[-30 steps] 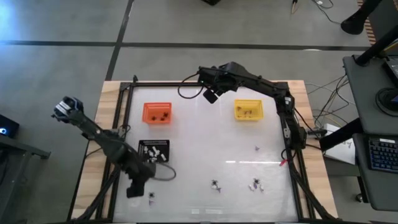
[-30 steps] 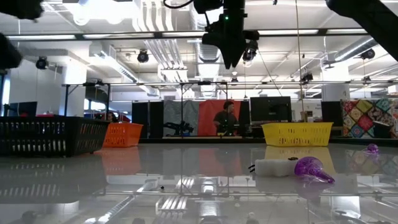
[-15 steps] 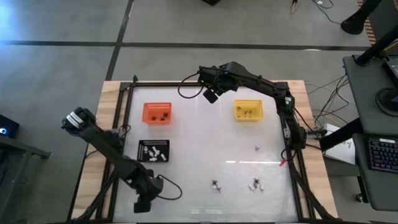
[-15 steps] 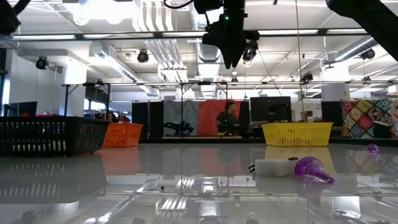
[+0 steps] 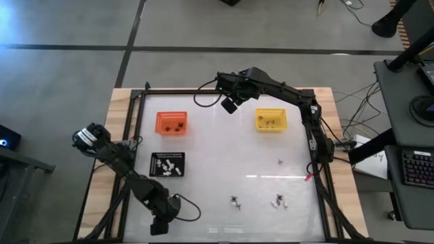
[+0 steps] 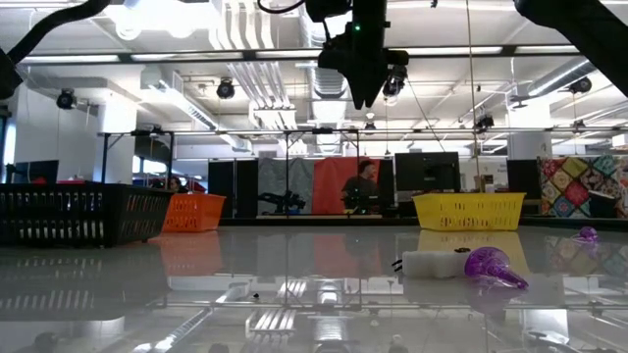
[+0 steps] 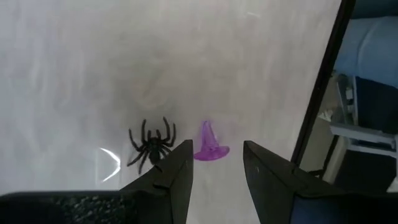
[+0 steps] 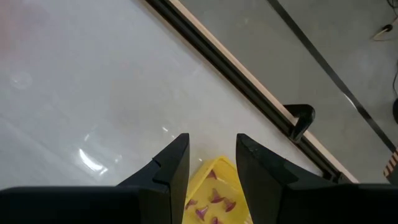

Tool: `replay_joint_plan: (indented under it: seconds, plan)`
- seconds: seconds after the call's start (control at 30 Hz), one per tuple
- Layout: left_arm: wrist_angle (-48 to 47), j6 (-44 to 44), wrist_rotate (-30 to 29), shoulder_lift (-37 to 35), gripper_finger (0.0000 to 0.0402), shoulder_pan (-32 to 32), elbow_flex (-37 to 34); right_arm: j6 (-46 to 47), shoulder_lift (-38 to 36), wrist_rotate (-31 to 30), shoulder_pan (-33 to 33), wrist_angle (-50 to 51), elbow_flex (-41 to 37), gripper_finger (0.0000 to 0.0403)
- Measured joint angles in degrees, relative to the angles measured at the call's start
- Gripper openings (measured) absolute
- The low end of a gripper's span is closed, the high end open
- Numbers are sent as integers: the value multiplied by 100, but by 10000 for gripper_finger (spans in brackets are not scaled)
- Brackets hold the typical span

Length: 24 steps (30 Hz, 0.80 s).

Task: Sort Halloween decoration
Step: Put the violet witch hat into the yellow bin

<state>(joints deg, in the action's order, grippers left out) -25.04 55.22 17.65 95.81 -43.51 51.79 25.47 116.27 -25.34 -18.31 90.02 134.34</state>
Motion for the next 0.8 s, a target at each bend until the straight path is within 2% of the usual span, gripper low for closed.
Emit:
replay_joint_plan:
  seconds: [0.43, 0.8]
  plan:
    - [86, 100, -35, 10, 123, -39, -13, -22, 0, -7, 0, 0, 0, 121]
    - [171, 109, 176, 423, 123, -32, 0, -22, 4, -13, 0, -1, 0, 121]
